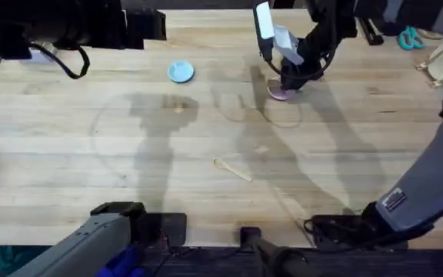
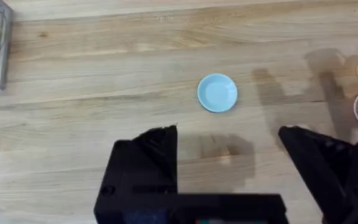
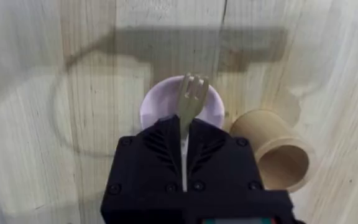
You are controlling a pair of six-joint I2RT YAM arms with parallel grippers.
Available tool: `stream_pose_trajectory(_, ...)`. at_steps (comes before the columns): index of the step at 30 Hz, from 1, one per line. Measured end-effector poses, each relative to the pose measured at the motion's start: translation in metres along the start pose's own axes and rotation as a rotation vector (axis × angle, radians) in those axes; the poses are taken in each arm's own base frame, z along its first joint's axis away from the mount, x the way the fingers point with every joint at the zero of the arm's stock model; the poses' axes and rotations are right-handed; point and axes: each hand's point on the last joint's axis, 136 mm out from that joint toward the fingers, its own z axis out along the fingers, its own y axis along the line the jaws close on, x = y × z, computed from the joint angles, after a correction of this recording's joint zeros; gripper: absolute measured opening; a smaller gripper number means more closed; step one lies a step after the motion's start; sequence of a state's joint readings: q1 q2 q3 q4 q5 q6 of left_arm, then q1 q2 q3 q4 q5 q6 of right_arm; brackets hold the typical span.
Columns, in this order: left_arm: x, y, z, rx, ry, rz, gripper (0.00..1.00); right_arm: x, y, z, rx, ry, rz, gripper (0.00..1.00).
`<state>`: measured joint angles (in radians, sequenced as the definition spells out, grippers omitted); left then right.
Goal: Pick up a utensil and set it on the pink plate, then put the other utensil in the container.
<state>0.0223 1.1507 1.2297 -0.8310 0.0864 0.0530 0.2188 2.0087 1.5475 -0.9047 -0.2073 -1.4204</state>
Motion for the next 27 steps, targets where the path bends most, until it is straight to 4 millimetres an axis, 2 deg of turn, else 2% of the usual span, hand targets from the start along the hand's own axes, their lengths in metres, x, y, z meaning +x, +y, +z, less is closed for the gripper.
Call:
stream_pose_trajectory(6, 0.0, 0.0, 0.0, 0.0, 0.0, 0.0, 0.993, -0.0034, 0.0004, -0.0002, -0.002, -0.02, 0.0, 0.04)
stream_pose_trajectory(9, 0.0, 0.0, 0.0, 0.0, 0.0, 0.0, 0.993, -0.004, 0.0005, -0.0001, -0.003, -0.023, 0.003, 0.135)
stream_pose_trajectory(13, 0.0, 0.0, 0.0, 0.0, 0.0, 0.0, 0.993, -0.0044, 0.0006, -0.0001, -0.004, -0.025, 0.005, 0.211)
stream_pose_trajectory(14, 0.0, 0.0, 0.0, 0.0, 0.0, 0.0, 0.993, -0.0044, 0.0006, -0.0001, -0.004, -0.025, 0.004, 0.289)
stream_pose_trajectory(18, 0.0, 0.0, 0.0, 0.0, 0.0, 0.0, 0.993, -0.0044, 0.0006, -0.0001, -0.004, -0.025, 0.007, 0.837)
stream_pose_trajectory(19, 0.0, 0.0, 0.0, 0.0, 0.0, 0.0, 0.993, -0.0044, 0.0005, -0.0001, -0.003, -0.025, 0.005, 0.948)
stream_pose_trajectory(21, 0.0, 0.0, 0.0, 0.0, 0.0, 0.0, 0.993, -0.0044, 0.0006, -0.0001, -0.004, -0.026, 0.007, 0.991)
stream_pose_trajectory(27, 0.0, 0.0, 0.0, 0.0, 0.0, 0.0, 0.993, -0.0041, 0.0023, -0.0001, -0.01, -0.024, 0.009, 0.996)
